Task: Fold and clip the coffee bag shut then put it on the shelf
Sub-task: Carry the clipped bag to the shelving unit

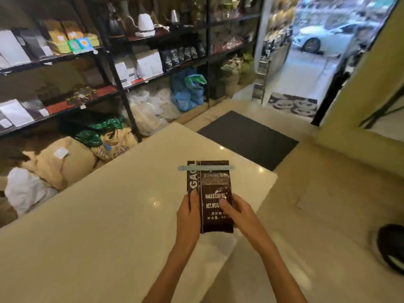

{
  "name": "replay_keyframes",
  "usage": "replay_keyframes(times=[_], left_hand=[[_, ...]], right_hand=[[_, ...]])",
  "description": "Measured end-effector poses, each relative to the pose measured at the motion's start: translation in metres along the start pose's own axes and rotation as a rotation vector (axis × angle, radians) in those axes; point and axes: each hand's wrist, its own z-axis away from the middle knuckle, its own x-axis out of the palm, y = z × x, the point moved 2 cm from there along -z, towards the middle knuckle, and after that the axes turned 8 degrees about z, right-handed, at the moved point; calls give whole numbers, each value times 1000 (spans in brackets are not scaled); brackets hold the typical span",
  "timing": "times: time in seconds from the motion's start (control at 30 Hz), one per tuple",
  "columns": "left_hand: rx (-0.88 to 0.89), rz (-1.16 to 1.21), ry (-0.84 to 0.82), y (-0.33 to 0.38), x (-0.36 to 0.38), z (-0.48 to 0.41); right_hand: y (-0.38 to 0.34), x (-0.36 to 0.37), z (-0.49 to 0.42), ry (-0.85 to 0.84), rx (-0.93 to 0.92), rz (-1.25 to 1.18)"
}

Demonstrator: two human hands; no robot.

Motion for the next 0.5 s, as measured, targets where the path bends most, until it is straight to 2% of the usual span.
replay_keyframes(times=[0.13,0.23,0.3,0.5], left_hand=[[-67,64,-240,-9,140,2],[-83,89,-390,-12,243,12],[-101,89,-478,-16,301,18],[-113,139,-589,-21,449,1]], right_hand=[[14,-129,21,274,-95,-9],[34,-224,35,423,-91,-66],[43,-278,41,495,-85,-76],[50,-415,28,628,-78,-131]])
